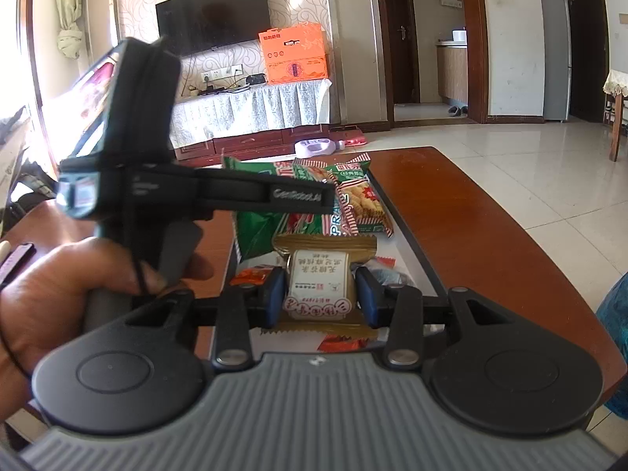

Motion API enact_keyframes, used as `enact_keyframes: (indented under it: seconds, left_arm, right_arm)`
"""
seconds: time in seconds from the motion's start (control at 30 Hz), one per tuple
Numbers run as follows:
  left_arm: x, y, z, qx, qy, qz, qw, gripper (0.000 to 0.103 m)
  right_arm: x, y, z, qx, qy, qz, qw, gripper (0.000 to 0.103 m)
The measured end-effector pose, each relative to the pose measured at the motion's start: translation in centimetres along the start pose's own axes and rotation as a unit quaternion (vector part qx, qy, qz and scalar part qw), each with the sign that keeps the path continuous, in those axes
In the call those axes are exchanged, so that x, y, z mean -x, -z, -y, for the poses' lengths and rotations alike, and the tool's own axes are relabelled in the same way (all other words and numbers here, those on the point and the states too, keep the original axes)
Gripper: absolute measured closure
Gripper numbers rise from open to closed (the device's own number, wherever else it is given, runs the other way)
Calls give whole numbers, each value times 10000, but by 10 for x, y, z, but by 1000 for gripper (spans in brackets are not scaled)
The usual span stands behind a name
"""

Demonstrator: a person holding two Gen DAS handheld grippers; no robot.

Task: Organize snacks
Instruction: 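Lower the chip bag with the left tool while the right tool drops the gold cake into the box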

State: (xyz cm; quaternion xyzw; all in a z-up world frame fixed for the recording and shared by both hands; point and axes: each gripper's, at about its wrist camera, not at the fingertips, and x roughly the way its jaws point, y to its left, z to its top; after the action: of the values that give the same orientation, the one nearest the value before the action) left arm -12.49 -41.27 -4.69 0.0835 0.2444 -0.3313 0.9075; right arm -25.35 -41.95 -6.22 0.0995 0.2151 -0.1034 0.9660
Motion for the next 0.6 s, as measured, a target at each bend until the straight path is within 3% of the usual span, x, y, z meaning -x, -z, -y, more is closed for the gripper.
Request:
enact_keyframes:
  seconds: [0.6]
  left_arm:
    - [18,1,-15,54,-40,84,9999,19]
  right_arm:
    - [-63,-21,-9,310,89,-369,9988,60]
